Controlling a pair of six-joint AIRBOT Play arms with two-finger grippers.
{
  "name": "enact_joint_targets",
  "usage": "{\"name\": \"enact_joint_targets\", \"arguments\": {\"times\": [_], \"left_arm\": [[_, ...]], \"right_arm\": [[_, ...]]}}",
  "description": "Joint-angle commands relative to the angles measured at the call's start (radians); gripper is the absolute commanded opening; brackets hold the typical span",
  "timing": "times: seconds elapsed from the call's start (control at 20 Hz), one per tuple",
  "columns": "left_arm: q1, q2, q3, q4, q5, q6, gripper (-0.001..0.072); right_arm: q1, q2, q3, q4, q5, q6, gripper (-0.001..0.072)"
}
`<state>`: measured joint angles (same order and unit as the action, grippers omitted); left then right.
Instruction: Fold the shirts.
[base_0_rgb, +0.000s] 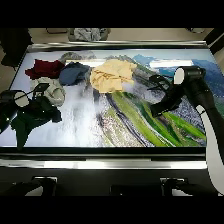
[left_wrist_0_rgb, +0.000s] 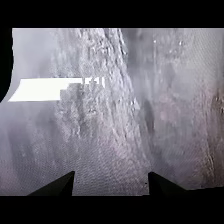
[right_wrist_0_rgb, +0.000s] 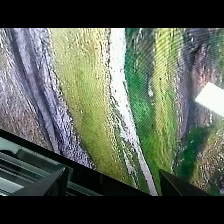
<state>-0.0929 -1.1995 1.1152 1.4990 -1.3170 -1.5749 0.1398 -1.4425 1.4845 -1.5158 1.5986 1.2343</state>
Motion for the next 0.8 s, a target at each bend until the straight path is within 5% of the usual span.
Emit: {"name": "enact_joint_targets", "arguments": {"times": [0.0,0.75], "left_arm": [[0.000,0.001,0.000,0.000,0.000,0.000,0.0563],[-0.001,-0.002,-0.001,0.000,0.052,0.000,0.0563]], "right_arm": [[0.001,0.000,0.001,0.000,0.000,0.000,0.0672],[0.001,0.000,0.001,0.000,0.000,0.000,0.0671]]}}
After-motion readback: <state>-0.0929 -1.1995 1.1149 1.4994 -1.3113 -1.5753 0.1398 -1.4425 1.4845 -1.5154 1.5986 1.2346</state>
